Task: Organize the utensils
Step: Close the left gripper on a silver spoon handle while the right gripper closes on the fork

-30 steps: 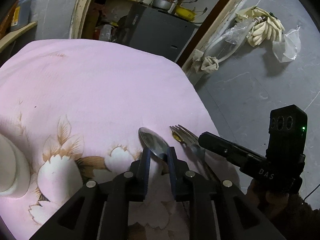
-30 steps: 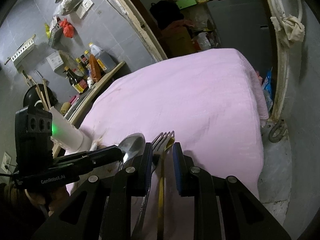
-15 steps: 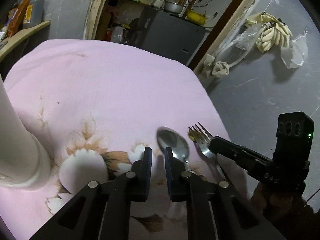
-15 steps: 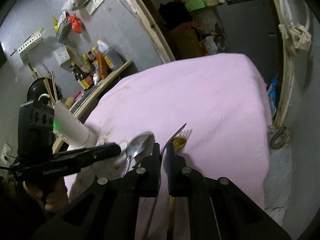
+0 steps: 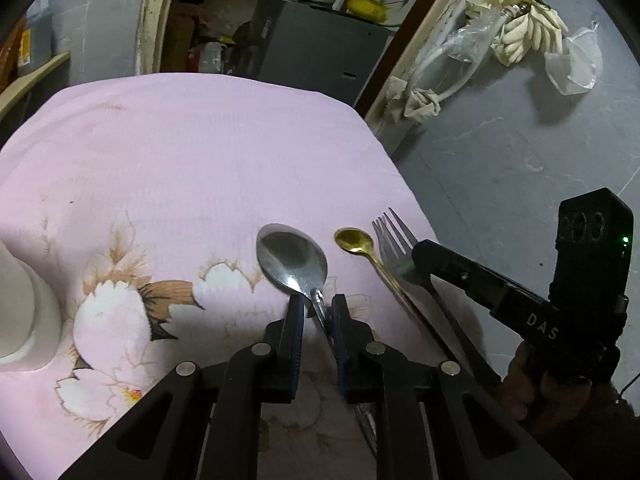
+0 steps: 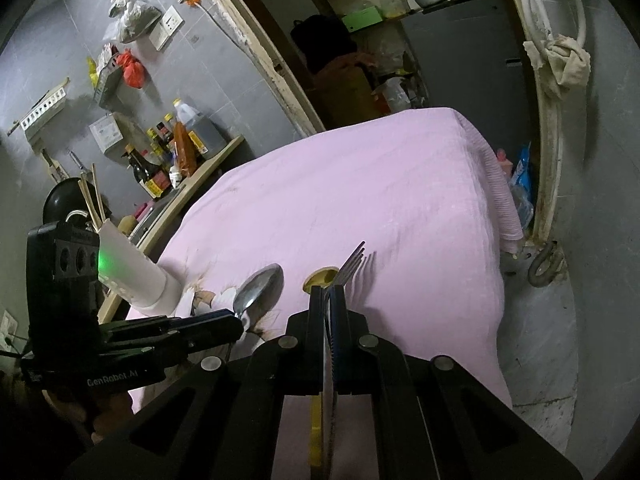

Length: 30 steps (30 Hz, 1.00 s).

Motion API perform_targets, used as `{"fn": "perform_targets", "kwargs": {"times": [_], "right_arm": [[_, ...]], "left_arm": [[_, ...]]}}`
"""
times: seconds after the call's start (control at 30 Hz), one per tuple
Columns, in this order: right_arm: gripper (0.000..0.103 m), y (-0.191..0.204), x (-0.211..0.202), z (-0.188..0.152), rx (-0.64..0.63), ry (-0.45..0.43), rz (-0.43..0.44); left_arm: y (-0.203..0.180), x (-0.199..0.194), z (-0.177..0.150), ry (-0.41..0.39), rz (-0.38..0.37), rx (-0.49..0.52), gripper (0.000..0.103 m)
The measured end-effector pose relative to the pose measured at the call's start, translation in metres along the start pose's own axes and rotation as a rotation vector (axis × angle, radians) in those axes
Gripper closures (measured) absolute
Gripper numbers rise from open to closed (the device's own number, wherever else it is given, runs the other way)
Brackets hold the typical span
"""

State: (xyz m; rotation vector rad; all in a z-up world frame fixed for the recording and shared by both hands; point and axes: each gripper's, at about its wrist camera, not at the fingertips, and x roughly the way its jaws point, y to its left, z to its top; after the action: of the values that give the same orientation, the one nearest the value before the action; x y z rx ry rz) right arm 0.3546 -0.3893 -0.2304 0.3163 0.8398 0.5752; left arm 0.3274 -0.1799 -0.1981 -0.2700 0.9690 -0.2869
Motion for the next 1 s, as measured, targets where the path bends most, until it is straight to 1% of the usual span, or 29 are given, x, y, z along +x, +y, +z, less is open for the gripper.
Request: {"fn": "perform_targets", "kwargs": {"times": [0.2, 0.47, 0.57, 0.6, 0.63, 0.73, 1.0], "right_arm": [[0.1, 0.0, 0.002, -0.001, 0.001, 0.008, 0.005], [0.1, -0.001, 0.004, -0.001, 0.002, 0.016, 0.017], [0.1, -0.002, 0.005, -0.001, 0.005, 0.02, 0.023], [0.1, -0.002, 0.006, -0.002, 0.006, 0.021, 0.025], [0.1, -0.001, 0.006, -0.002, 0.006, 0.022, 0.027], [0.1, -0.001, 0.007, -0.002, 0.007, 0.026, 0.034], [0.1, -0.002, 0.008, -0.004, 0.015, 0.026, 0.04]], "left_arm": [[0.003, -0.007, -0.004, -0.014, 0.025, 0.007, 0.087], [0.012, -0.013, -0.01, -0.03, 0.029, -0.037, 0.087], [0.021, -0.01, -0.016, -0.01, 0.06, -0.068, 0.085], [0.025, -0.012, -0.018, -0.022, 0.035, -0.09, 0.085], [0.025, -0.012, -0.017, -0.018, 0.033, -0.095, 0.085], [0.015, -0.012, -0.018, -0.017, 0.07, -0.061, 0.085], [0.012, -0.011, -0.019, 0.004, 0.053, -0.042, 0.086]]}}
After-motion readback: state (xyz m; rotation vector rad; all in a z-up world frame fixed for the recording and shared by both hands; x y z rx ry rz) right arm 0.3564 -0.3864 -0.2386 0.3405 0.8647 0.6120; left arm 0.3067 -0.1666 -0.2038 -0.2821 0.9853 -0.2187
